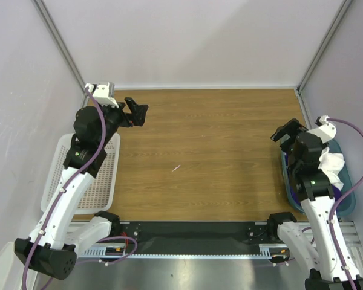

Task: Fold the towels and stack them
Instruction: Grab crumpled towel

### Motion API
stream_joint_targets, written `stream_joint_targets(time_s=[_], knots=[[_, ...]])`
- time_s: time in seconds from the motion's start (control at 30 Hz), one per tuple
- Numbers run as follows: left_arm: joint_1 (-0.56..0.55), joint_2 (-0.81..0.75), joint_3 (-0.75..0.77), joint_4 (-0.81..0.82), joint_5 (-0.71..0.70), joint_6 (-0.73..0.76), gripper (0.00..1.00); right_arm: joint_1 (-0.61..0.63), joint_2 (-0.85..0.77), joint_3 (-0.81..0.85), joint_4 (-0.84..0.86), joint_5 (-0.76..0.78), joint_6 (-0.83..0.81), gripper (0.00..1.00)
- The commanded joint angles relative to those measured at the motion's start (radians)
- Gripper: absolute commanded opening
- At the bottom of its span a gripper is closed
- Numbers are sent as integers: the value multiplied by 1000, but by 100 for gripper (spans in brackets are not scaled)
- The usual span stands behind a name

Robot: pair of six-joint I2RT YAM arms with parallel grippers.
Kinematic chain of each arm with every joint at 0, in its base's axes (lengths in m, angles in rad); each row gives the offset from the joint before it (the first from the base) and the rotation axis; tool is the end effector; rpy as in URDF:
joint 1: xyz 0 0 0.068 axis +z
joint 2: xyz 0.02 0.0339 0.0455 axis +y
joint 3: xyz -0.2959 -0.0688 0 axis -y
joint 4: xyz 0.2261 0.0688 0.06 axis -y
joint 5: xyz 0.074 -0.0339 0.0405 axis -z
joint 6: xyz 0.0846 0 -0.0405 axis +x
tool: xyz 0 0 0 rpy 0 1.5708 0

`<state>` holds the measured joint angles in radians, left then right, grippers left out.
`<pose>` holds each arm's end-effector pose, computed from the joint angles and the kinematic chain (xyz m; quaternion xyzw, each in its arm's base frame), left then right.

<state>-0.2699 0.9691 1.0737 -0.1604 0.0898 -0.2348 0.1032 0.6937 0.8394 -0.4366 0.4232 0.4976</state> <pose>0.2188 -0.0684 0.4319 0.0436 0.7252 -0.2030 0.6565 0.1550 -0.0189 0.3515 0.2766 0.7445 0.0118 0.6075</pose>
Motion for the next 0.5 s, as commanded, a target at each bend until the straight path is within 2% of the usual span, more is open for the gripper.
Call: stream_joint_targets(time_s=[0.0,0.2,0.37,0.47], knots=[[6,-13,34,21,27,8,100,0,-48,24,-23,58,-8,100],[6,-13,26,30,45,8,100,-13,-63,67,-120,184,-14,100],[0,-9,20,33,21,8,100,-68,71,148,-296,186,18,99],[-14,-15,28,22,14,11,100,-186,194,173,-401,206,76,100]])
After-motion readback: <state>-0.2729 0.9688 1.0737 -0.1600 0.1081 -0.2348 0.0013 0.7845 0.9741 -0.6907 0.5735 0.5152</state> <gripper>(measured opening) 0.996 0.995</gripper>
